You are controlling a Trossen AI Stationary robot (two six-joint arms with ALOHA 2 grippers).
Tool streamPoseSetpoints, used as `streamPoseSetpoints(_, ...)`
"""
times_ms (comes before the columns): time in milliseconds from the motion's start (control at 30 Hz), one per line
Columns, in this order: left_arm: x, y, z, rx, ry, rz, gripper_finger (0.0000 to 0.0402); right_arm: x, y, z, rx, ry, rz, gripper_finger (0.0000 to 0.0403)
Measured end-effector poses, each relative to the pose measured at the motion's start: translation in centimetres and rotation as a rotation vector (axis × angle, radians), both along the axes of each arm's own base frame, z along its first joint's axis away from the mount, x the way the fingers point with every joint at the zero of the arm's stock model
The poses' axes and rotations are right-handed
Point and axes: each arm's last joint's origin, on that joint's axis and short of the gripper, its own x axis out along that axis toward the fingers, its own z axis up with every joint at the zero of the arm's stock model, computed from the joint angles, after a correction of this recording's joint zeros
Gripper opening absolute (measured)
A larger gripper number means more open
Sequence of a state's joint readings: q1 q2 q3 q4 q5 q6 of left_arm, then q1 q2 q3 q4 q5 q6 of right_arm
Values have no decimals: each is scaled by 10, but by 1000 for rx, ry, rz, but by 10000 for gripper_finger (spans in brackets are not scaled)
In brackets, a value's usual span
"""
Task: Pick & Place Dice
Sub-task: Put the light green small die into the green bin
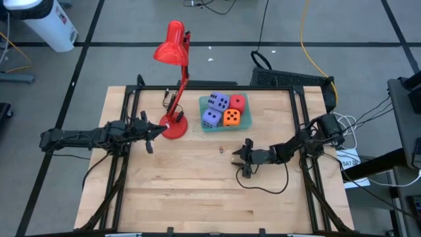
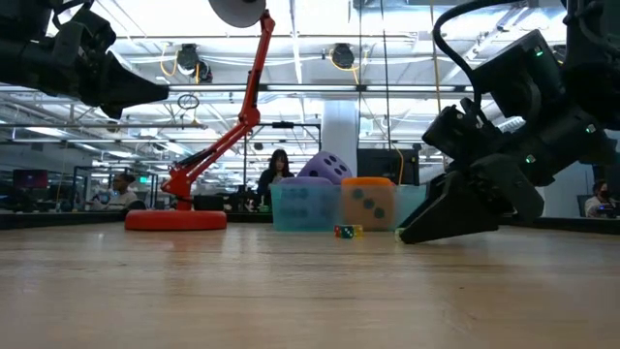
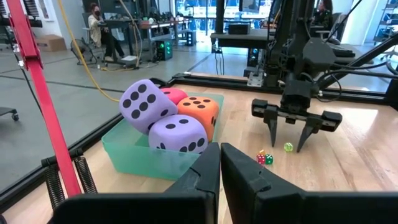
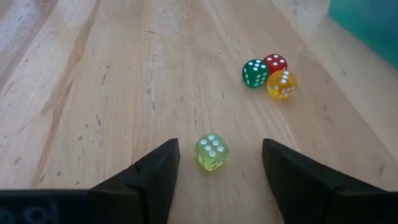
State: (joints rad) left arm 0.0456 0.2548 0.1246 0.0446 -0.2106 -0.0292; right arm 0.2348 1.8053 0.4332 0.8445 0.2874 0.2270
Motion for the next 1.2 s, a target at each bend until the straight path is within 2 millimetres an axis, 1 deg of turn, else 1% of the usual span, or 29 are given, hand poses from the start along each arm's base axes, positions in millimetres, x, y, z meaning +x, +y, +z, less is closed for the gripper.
streamPoseSetpoints(100,0,0,0,-1,-2,0,26,0,0,0,-1,2,0,199)
streamPoseSetpoints(500,0,0,0,-10,-6,1,26,1,-3,0,15,-6,-22,59)
streamPoseSetpoints(567,0,0,0,-10,-6,1,26,1,-3,3,12,-16,-14,43)
streamPoseSetpoints(667,0,0,0,-10,-6,1,26,1,-3,10,-7,-33,12,42)
streamPoseSetpoints(767,0,0,0,-11,-6,1,26,1,-3,25,-26,-80,35,53)
streamPoseSetpoints(833,0,0,0,-13,-7,1,26,0,-6,40,-43,-122,33,65)
streamPoseSetpoints(933,0,0,0,-18,-9,2,26,-5,-15,65,-110,-174,8,71)
streamPoseSetpoints(1000,0,0,0,-22,-10,2,26,-11,-25,85,-193,-215,-63,64)
streamPoseSetpoints(1100,0,0,0,-24,-11,2,26,-24,-43,112,-310,-265,-219,50)
streamPoseSetpoints(1200,0,0,0,-24,-11,2,26,-36,-62,128,-354,-274,-321,45)
